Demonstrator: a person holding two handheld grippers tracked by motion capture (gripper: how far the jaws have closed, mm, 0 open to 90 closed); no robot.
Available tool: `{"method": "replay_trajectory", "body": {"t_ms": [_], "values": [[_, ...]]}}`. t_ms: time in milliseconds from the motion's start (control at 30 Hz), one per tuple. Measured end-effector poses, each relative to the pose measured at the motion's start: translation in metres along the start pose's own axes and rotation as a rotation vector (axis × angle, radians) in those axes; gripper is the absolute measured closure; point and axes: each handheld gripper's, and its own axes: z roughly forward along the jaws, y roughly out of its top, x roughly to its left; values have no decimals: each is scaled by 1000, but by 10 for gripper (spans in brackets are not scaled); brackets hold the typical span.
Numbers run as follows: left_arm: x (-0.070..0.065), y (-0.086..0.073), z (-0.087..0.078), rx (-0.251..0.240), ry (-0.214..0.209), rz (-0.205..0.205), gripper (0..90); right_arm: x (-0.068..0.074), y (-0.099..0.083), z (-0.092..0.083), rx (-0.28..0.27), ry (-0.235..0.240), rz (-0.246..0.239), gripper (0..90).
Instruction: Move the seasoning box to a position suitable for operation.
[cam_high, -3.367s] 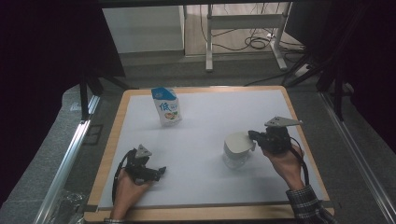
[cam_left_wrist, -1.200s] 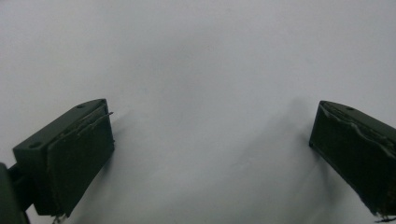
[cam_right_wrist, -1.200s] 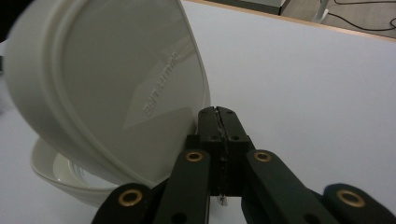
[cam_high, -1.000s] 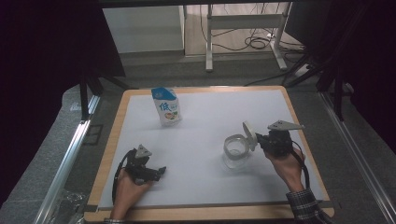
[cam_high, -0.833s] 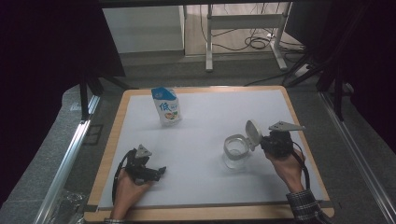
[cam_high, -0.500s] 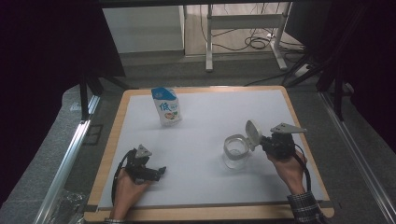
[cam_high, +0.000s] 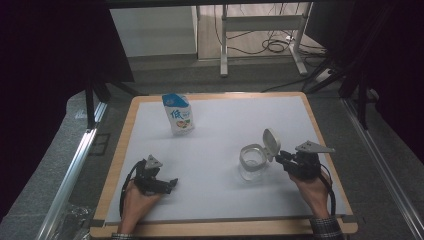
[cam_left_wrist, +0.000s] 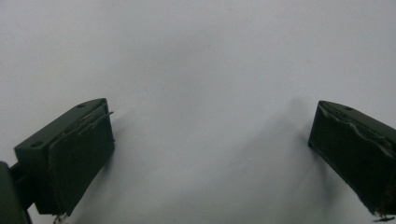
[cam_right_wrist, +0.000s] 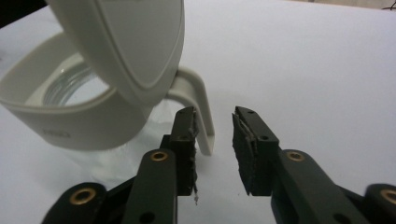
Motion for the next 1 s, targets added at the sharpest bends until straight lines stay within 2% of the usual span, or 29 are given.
{"method": "replay_trajectory", "body": {"t_ms": [133, 200, 400, 467, 567, 633, 767, 1000], "values": [[0, 1, -1, 2, 1, -5, 16, 1, -7, 0, 3, -9, -1, 645], [2, 3, -2, 5, -16, -4, 35, 1, -10, -1, 2, -10, 1, 622], [4, 14, -4, 4, -21, -2, 37, 4, -18, 1, 7, -1, -5, 571], [9, 22, -5, 5, -1, -27, 35, 6, -22, 3, 17, -8, -17, 551], [15, 28, -8, -7, -1, -43, 41, 7, -25, 4, 28, -3, -19, 536], [18, 33, -8, -2, 10, -37, 41, 8, -27, 5, 28, -4, -15, 528], [23, 41, -11, -24, -16, -36, 40, 7, -31, 5, 33, 6, -2, 512], [34, 59, -15, -64, -21, -18, 58, 6, -40, 7, 52, 26, 15, 496]]}}
